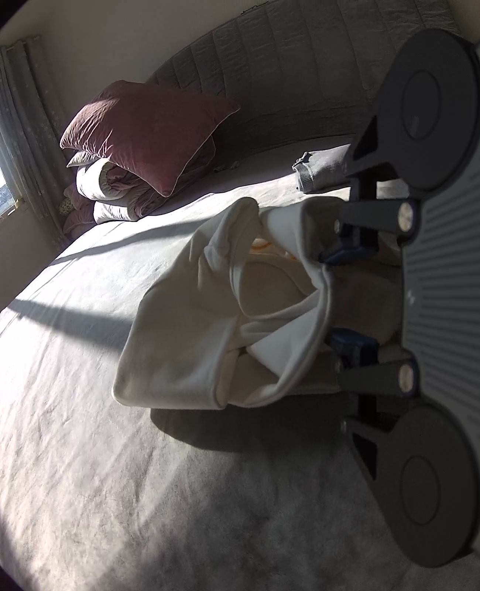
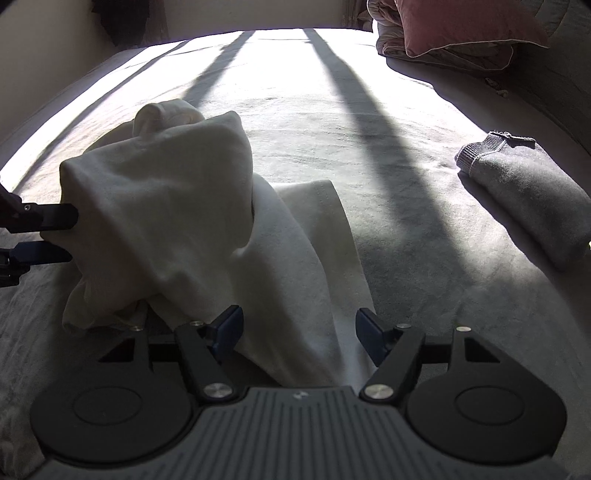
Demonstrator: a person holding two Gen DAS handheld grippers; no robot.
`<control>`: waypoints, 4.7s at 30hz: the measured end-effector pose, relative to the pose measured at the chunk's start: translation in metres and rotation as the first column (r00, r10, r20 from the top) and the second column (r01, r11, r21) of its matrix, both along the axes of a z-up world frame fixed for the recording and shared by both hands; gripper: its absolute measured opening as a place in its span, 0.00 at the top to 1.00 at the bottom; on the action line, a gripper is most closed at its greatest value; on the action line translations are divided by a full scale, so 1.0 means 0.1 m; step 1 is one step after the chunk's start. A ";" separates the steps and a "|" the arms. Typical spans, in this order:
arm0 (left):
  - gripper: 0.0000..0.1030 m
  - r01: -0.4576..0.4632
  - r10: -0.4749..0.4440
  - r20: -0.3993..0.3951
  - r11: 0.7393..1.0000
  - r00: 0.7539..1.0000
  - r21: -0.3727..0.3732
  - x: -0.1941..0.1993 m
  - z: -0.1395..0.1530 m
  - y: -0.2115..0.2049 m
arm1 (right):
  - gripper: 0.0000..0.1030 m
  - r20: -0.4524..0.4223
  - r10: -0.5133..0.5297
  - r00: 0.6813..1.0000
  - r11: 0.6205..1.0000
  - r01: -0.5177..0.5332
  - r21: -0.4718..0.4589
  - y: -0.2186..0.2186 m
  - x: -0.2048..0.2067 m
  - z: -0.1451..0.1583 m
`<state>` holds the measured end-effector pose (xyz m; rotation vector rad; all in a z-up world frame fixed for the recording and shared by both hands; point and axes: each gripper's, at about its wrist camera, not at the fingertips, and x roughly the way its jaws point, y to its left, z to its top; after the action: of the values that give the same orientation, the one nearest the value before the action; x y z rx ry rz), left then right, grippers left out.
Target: Fold clothes
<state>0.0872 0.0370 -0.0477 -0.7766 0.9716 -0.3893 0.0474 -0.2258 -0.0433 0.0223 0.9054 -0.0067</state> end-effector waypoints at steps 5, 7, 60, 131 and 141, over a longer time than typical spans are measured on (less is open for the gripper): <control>0.89 -0.046 0.040 0.054 0.992 0.998 0.115 -0.03 0.12 0.02 | 0.81 -0.013 0.029 0.999 0.997 -0.028 0.065 0.01 0.01 -0.03; 0.89 -0.068 0.056 0.083 0.987 0.995 0.145 -0.04 0.18 0.06 | 0.90 -0.020 0.058 0.998 0.994 -0.056 0.089 0.05 -0.01 -0.01; 0.55 -0.252 0.247 0.052 0.929 0.968 0.273 -0.26 0.34 1.82 | 0.37 0.018 0.422 0.907 0.807 -0.384 0.449 1.38 0.20 0.50; 0.46 0.026 -0.021 -0.017 0.924 1.000 0.380 0.36 -0.01 1.01 | 0.47 0.235 -0.053 0.971 0.986 0.088 -0.144 1.24 2.32 0.83; 0.45 0.093 -0.094 -0.020 0.903 0.995 0.420 0.12 0.01 0.81 | 0.37 0.175 -0.031 0.984 0.998 0.041 -0.055 1.08 1.77 0.78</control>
<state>0.0990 0.1178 -0.0470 -0.3366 1.0489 -0.2482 0.2240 -0.1177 0.0344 -0.0146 0.7290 -0.0640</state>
